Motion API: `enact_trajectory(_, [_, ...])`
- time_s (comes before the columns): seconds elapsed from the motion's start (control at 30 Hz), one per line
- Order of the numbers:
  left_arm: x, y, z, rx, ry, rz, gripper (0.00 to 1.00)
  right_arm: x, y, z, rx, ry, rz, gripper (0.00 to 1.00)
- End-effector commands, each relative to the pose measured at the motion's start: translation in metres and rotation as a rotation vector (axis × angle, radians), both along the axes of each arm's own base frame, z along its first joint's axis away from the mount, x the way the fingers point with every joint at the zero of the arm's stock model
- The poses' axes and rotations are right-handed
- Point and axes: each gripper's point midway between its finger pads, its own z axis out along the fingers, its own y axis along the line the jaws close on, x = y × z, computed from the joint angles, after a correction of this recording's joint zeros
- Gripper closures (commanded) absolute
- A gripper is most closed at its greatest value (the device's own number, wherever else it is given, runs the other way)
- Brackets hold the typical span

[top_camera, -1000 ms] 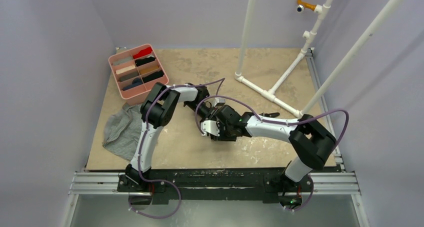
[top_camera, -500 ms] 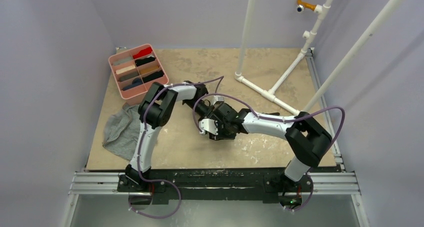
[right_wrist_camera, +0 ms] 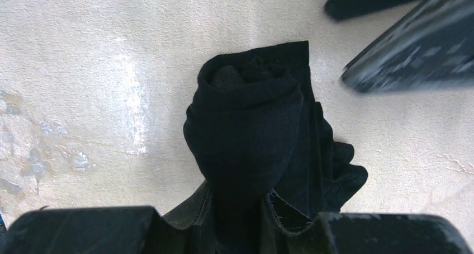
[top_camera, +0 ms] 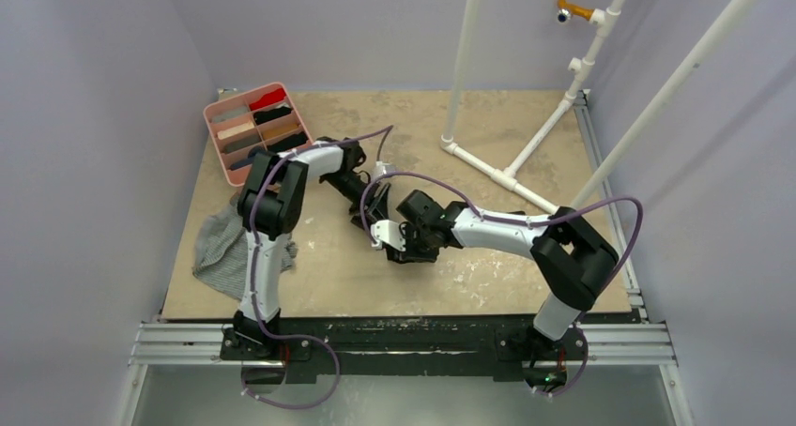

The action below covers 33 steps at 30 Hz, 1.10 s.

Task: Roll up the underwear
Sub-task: Roll the underwear to the center of the board.

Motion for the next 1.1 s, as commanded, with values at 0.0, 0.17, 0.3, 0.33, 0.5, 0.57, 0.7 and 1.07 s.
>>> enact_trajectory(0.0, [0.019, 0.032, 0.008, 0.05, -0.124, 0.016, 0.42, -0.062, -0.044, -0.048, -0.17, 0.288, -0.015, 1.0])
enact_trajectory(0.17, [0.025, 0.061, 0.03, 0.033, -0.139, 0.075, 0.42, -0.057, -0.042, -0.044, -0.153, 0.325, -0.044, 1.0])
enact_trajectory(0.3, [0.024, 0.087, 0.048, 0.04, -0.216, 0.118, 0.43, -0.054, -0.038, -0.038, -0.139, 0.408, -0.058, 1.0])
enact_trajectory(0.33, [0.024, 0.093, 0.053, 0.039, -0.243, 0.133, 0.43, -0.051, -0.036, -0.034, -0.134, 0.437, -0.062, 1.0])
enact_trajectory(0.5, [0.015, 0.115, 0.084, 0.037, -0.463, 0.194, 0.43, -0.031, -0.033, -0.023, -0.101, 0.54, -0.069, 1.0])
enact_trajectory(0.57, [0.009, 0.119, 0.096, 0.038, -0.577, 0.196, 0.43, -0.026, -0.034, -0.021, -0.094, 0.595, -0.061, 1.0])
enact_trajectory(0.7, [0.001, 0.118, 0.116, 0.0, -0.785, 0.192, 0.43, -0.019, -0.036, -0.023, -0.089, 0.729, -0.037, 1.0])
enact_trajectory(1.07, [-0.033, 0.058, 0.128, -0.08, -1.214, -0.088, 0.42, -0.012, -0.034, -0.056, -0.104, 0.881, -0.036, 1.0])
